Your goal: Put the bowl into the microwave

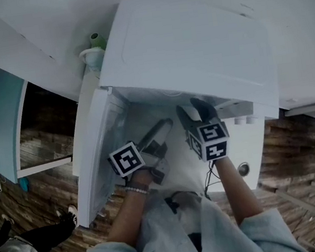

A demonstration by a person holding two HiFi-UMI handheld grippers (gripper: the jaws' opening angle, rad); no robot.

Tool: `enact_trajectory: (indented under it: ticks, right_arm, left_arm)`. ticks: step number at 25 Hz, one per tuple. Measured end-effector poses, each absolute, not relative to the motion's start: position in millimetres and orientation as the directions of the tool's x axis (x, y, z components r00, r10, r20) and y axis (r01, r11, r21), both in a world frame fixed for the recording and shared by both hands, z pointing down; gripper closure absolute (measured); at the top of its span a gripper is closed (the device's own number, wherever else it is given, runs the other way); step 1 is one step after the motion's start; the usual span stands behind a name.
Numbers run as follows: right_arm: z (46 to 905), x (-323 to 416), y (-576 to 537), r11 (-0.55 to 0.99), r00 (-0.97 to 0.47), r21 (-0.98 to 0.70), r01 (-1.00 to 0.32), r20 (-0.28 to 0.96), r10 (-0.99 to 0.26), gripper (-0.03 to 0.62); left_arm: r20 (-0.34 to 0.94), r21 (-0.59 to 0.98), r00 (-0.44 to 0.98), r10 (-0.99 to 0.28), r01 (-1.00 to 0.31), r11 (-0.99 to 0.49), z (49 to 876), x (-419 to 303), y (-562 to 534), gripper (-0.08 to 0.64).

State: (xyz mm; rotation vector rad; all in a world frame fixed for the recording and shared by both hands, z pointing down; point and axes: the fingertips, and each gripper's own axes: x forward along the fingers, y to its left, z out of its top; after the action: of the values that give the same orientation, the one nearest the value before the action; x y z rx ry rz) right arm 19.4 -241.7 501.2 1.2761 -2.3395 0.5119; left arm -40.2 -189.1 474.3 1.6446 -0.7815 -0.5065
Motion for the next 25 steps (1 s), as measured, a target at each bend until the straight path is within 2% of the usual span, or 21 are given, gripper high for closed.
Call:
enact_trajectory:
  ticks: [5,7,9,14,18,25]
  right_arm:
    - [483,29,-221,0.494,-0.495,-0.138,-0.858,0.476,-0.727,0.521]
    - [476,33,-211,0.488,-0.499,-0.153,-0.859,0.462,-0.733,0.554]
    - [469,37,-203,0.478,-0.496,-0.162,-0.863,0.452,-0.741,0.591]
    - [445,47,-187,0.471,-0.494,-0.16,-0.867,0.397,-0.774,0.591]
    - [422,53,-178,0.468,-0.507,-0.193,-0.862,0.339,-0.793,0.592]
    - [381,56,-167,0.492,-0.538,-0.226,-0.841,0.243,-0.807,0.592]
  left_arm:
    - [0.079,0.954,0.684,-0.726,-0.264,-0.145,461,-34,-180,0.404]
    - [0.081,0.943,0.683,-0.726,-0.288,-0.165,455,-32,-176,0.467]
    - [0.075,0.933,0.683,-0.726,-0.305,-0.19,447,-30,-174,0.502]
    - [0.054,0.904,0.677,-0.734,-0.346,-0.252,429,-30,-170,0.566]
    - [0.016,0.893,0.684,-0.729,-0.338,-0.298,402,-25,-164,0.568]
    - [0.006,0.836,0.685,-0.728,-0.403,-0.372,369,-22,-157,0.568]
